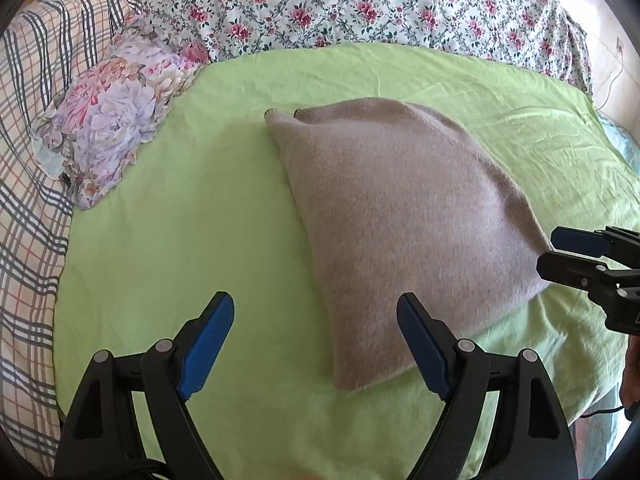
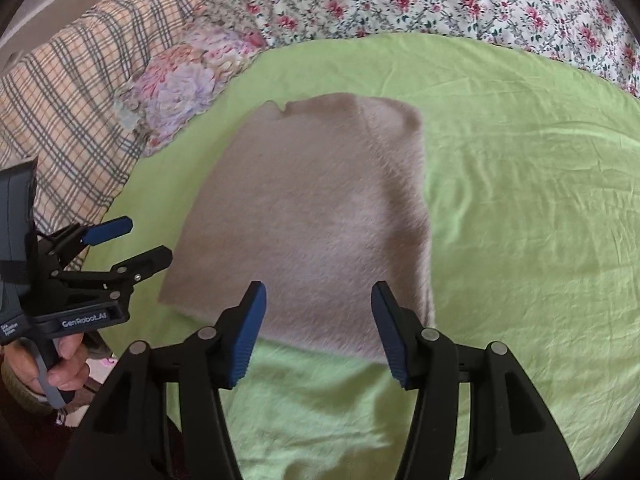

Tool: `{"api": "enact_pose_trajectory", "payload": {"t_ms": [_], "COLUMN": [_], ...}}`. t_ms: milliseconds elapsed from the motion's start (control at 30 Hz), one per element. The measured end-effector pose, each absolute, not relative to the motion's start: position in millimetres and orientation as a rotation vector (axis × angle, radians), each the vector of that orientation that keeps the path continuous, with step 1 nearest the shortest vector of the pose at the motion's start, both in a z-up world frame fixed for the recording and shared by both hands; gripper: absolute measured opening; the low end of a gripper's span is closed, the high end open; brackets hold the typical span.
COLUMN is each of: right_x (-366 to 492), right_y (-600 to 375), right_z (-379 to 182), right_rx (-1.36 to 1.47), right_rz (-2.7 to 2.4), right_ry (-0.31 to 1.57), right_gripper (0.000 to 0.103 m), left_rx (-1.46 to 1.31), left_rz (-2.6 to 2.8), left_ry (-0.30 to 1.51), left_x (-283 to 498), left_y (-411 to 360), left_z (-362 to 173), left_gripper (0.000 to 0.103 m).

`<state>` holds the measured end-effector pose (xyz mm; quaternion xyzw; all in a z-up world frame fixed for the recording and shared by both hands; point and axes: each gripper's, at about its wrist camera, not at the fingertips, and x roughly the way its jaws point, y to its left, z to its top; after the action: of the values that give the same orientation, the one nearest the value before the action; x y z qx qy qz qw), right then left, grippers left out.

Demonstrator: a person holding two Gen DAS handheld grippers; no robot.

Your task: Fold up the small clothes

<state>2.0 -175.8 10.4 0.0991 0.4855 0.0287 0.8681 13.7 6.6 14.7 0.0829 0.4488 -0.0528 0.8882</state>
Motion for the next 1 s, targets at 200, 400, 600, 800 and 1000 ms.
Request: {"api": "enact_pose_trajectory", "payload": {"t_ms": [200, 400, 600, 800, 1000], "right_x": [-7.9, -10.5, -10.7, 0.4, 18.9], "right_y": [-163.5, -161.1, -156.2, -161.4, -170.8], "right_z": [13.8, 15.6, 15.6, 18.2, 18.8], "right_rx": [0.157, 0.151, 0.15, 0.129, 0.12], "right_rz": [0.077, 0.08, 0.072, 0.086, 0.097], "right_ry": [1.008, 1.008, 1.009, 1.011, 1.016], "right_gripper": [0.075, 0.079, 0.08, 0.081, 0.081], "left_rx": [0.176, 0.178, 0.185, 0.187, 0.181], "left_rz": [-0.112, -0.118, -0.125, -0.125, -0.114], "left_ry": [0.942, 0.942, 0.932, 0.909, 0.898], "left_x": [3.4, -0.8, 0.5, 10.5, 21.9], "left_y": [10.6, 12.2, 8.4, 6.5, 7.0], "left_z": [11.8, 12.3, 15.0, 19.3, 20.5], "left_gripper": [0.084, 0.084, 0.084, 0.084, 0.084]}}
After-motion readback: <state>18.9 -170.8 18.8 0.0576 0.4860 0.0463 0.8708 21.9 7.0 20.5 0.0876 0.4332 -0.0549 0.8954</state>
